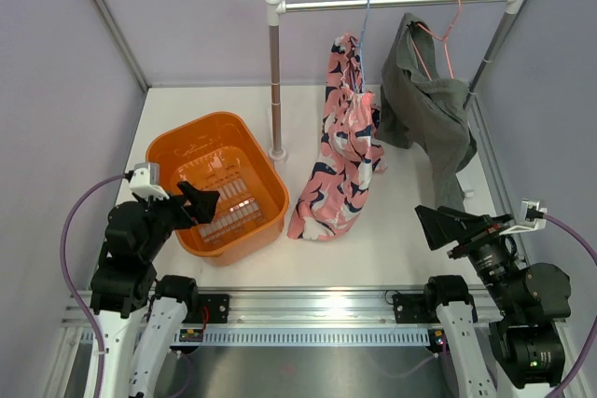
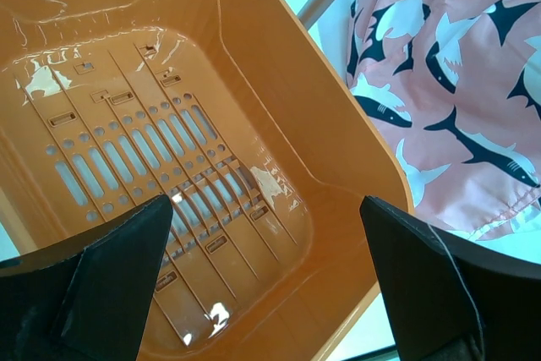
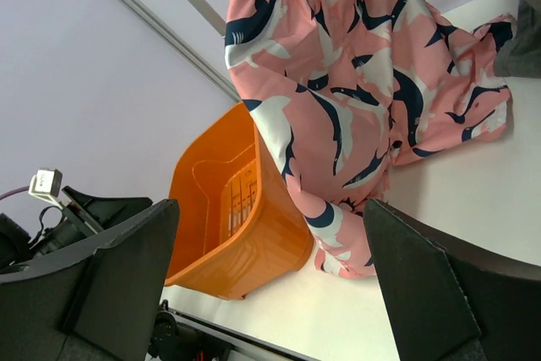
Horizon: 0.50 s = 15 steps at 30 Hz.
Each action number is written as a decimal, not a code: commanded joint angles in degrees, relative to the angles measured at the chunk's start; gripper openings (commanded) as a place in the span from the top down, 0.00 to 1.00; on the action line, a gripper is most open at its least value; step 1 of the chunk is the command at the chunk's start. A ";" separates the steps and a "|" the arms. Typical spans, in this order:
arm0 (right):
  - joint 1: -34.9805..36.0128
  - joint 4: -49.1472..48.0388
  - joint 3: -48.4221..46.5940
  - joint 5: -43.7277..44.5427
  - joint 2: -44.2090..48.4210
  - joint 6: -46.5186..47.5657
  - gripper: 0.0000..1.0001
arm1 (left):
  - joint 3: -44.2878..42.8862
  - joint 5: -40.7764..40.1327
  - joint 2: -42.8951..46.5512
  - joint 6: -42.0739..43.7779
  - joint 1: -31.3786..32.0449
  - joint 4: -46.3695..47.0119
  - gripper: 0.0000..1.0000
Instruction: Remove the shorts from the hanger
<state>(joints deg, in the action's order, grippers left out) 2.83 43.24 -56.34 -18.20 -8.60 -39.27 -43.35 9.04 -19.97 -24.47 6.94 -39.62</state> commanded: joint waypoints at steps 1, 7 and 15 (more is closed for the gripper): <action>-0.28 1.05 -1.58 -0.35 -1.06 3.14 0.01 | 0.55 0.11 1.86 0.12 -0.26 3.58 0.01; -0.28 1.93 -7.72 -3.06 -7.90 7.18 0.01 | 0.99 0.45 0.72 -0.40 -0.26 3.84 0.01; -0.28 -2.72 -24.22 -9.49 -30.29 10.26 0.01 | 1.52 0.45 1.69 -0.67 -0.26 4.28 0.01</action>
<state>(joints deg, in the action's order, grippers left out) 2.83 44.14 -74.59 -23.62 -30.17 -31.68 -42.41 9.04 -18.81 -24.53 6.94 -38.83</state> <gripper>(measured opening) 0.993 0.988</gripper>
